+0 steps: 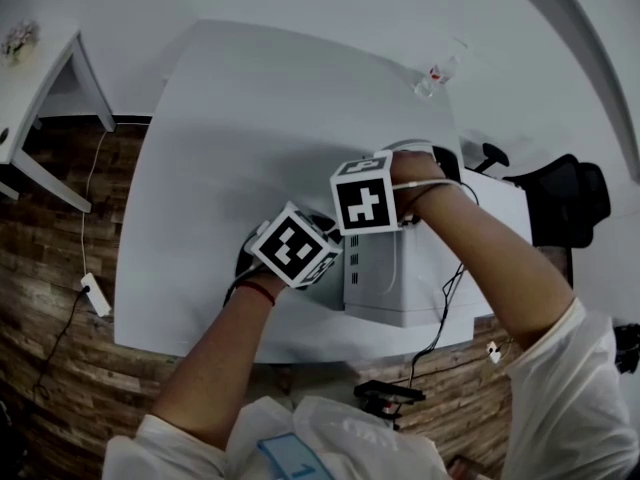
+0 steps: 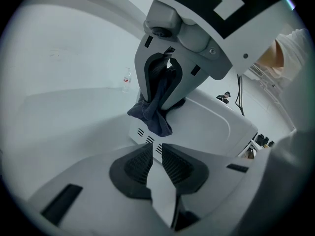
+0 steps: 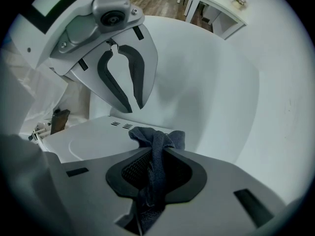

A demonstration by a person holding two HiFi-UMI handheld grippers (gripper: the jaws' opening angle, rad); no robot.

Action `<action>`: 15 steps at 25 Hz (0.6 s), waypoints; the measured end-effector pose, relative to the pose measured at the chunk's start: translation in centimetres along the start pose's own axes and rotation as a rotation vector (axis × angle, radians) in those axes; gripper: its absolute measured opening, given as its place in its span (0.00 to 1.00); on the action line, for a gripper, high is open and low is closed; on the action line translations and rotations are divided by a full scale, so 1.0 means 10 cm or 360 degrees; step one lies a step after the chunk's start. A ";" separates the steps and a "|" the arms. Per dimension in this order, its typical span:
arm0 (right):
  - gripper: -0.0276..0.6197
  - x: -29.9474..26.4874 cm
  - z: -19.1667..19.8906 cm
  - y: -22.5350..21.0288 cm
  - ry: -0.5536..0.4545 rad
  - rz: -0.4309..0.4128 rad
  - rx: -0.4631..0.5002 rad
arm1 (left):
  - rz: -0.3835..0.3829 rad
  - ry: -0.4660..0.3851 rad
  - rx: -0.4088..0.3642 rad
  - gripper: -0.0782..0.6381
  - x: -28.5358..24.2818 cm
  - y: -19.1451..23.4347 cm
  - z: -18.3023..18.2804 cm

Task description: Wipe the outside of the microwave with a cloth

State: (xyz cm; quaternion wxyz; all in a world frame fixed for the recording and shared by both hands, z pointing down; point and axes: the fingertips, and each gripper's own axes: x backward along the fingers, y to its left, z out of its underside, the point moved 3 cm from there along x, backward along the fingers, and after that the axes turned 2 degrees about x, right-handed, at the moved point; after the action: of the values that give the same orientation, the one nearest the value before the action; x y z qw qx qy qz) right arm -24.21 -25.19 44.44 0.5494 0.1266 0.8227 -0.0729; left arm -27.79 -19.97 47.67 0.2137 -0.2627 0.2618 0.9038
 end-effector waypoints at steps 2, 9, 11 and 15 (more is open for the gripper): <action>0.17 0.00 -0.01 0.02 0.0003 0.0000 -0.0005 | 0.0006 0.0008 -0.0009 0.19 -0.02 -0.02 0.01; 0.17 0.01 -0.04 0.13 0.0008 -0.0014 0.0000 | 0.0020 0.0047 -0.0034 0.19 -0.07 -0.10 0.11; 0.17 0.01 -0.05 0.17 0.0014 -0.0024 0.0003 | 0.0026 0.0052 -0.0042 0.19 -0.07 -0.12 0.12; 0.17 0.02 -0.07 0.29 0.0026 -0.0038 0.0017 | 0.0037 0.0053 -0.0061 0.19 -0.08 -0.18 0.13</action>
State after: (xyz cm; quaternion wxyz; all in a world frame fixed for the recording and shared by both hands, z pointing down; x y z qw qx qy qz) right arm -24.05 -22.19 44.55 0.5411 0.1204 0.8281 -0.0830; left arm -26.75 -18.01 48.44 0.1937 -0.2787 0.2511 0.9065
